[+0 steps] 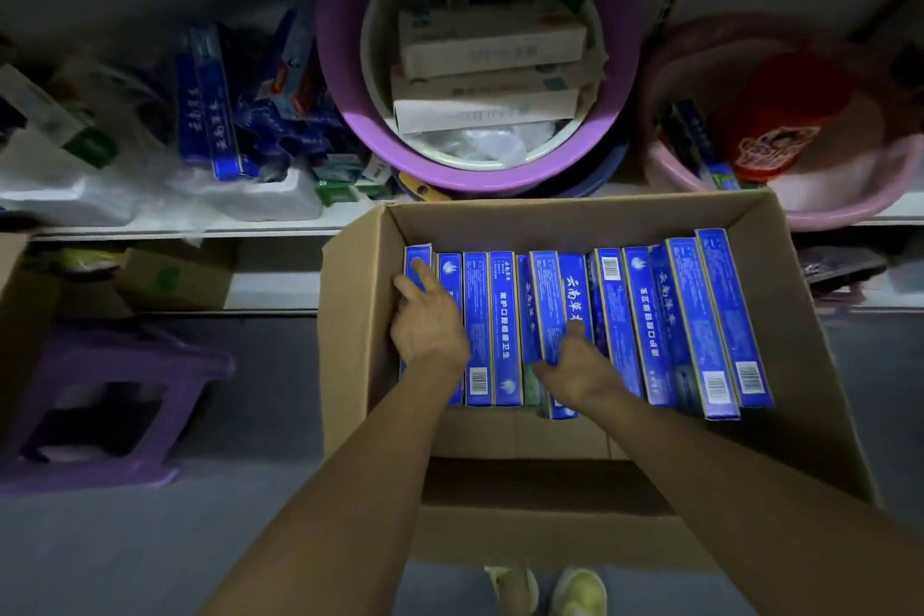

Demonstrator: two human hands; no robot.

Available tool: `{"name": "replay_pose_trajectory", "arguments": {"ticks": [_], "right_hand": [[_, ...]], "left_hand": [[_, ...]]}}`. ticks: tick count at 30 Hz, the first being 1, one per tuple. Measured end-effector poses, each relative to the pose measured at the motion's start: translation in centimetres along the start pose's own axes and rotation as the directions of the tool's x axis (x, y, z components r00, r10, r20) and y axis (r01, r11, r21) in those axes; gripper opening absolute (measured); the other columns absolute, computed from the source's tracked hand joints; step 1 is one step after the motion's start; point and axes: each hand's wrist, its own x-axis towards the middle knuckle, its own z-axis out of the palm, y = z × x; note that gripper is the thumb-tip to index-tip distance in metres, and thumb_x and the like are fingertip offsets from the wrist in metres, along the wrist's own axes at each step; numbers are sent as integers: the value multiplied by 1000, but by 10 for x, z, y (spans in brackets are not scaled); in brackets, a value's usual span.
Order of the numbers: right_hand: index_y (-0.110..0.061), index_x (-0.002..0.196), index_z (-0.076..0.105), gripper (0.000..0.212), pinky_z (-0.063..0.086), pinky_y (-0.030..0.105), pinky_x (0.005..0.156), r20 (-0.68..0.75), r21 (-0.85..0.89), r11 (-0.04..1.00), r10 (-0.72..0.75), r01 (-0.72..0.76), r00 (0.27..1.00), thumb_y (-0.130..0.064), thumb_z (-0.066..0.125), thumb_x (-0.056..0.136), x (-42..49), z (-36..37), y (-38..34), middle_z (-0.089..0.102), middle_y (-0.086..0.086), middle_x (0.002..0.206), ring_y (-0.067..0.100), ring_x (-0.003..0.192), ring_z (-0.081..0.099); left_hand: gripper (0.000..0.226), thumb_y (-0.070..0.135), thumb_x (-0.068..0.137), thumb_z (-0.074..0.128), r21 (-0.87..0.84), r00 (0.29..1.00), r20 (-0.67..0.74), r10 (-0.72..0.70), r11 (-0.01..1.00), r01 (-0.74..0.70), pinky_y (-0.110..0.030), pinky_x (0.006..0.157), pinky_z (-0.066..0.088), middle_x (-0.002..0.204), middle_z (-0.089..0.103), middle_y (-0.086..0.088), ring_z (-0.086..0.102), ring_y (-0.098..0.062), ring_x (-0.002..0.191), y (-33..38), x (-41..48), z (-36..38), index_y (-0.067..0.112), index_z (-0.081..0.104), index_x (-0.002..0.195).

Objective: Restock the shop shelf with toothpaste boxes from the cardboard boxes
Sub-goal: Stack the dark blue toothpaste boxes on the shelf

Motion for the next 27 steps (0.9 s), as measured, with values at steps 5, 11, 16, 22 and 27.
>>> {"name": "replay_pose_trajectory", "arguments": {"ticks": [5,11,16,22,27], "right_hand": [[-10,146,14,75,52,47,88,25,7,1000,12,-12,1000,-35,59,92,-1,-7,-1,53,11,127,28,101,60],[-9,150,10,79,51,39,86,20,18,1000,14,-15,1000,-36,58,93,0,-9,2,51,11,130,27,99,59],[-7,149,16,74,52,43,89,23,79,996,34,-35,999,-29,59,93,2,-10,6,57,12,118,28,100,59],[-9,142,31,64,49,39,96,60,219,972,68,-79,996,-24,64,89,0,-24,15,52,8,132,29,114,56],[-10,117,49,37,56,33,75,93,396,914,58,-90,994,-23,66,87,-26,-53,19,64,11,118,23,95,65]], "left_hand": [[67,22,84,67,30,999,-4,-36,999,36,-29,87,49,134,34,-17,57,-23,107,6,0,2,-2,31,136],[59,22,92,54,117,992,-89,85,990,-75,-35,105,33,152,14,-16,31,-31,130,6,-7,9,15,30,145],[82,8,86,62,14,993,94,68,997,-70,-39,82,51,157,-4,-16,41,-36,122,5,-16,22,36,15,147],[91,18,77,69,-647,992,128,-13,757,93,-44,88,52,136,42,-9,60,-35,103,-11,-15,15,46,15,144],[71,0,89,57,-945,971,238,-15,229,235,-39,80,57,114,65,3,67,-15,92,-7,-47,-9,42,34,141]]}}
